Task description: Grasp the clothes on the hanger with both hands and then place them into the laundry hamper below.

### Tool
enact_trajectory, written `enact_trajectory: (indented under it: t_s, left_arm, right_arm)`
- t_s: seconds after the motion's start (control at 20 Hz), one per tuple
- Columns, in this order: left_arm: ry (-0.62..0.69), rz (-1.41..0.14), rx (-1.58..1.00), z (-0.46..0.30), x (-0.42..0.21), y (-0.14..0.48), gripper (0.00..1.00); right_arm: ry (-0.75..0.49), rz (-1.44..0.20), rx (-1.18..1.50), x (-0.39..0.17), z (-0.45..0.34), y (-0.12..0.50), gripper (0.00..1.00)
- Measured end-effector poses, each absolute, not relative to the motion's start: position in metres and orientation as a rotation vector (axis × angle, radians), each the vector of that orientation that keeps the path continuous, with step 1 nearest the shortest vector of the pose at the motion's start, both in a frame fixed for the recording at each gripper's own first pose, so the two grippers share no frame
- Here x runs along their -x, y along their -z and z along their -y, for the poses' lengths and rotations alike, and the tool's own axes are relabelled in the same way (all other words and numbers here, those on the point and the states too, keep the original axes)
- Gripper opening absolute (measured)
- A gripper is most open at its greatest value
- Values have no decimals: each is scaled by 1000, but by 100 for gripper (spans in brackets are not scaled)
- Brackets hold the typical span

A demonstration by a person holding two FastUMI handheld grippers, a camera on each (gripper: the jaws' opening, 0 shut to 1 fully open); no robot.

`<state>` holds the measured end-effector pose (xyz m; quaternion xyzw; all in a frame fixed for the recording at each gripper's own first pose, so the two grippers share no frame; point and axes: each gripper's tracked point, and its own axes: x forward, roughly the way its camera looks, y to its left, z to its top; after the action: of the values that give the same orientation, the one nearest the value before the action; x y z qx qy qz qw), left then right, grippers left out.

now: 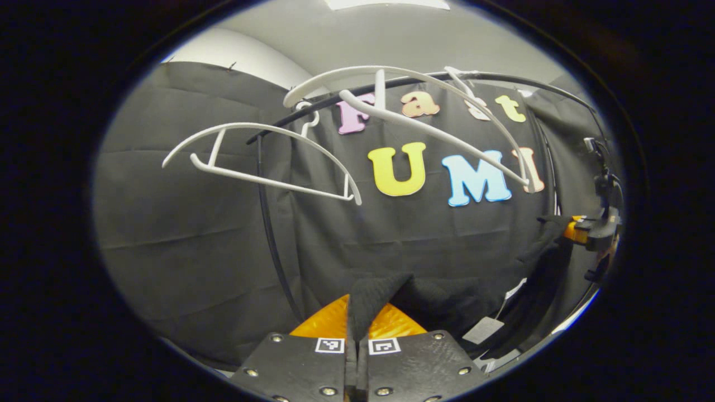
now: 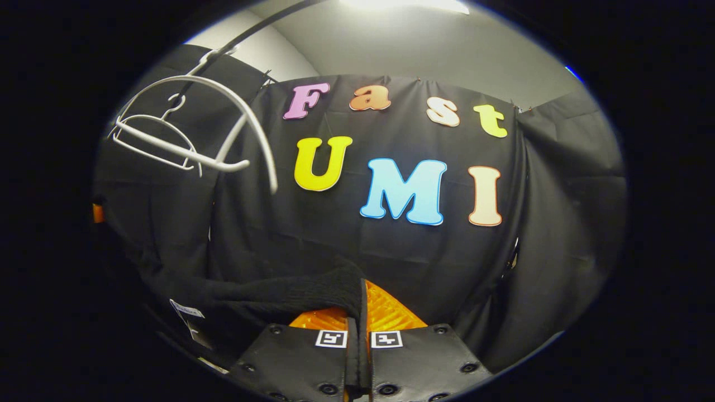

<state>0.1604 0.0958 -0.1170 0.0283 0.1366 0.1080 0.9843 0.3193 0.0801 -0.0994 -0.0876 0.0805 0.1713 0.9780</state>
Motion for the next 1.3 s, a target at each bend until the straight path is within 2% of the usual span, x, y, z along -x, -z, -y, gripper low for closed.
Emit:
enact_trajectory:
  t_s: [0.15, 0.8, 1.3]
  left_arm:
    - [-172, -294, -57, -87, -133, 126, 0]
    - [27, -338, 53, -12, -129, 153, 0]
    - [62, -479, 98, 8, -111, 210, 1]
  right_arm:
    - [-380, -180, 191, -295, -94, 105, 2]
    - [-580, -280, 148, -174, -187, 128, 0]
    - [-579, -457, 112, -123, -201, 203, 0]
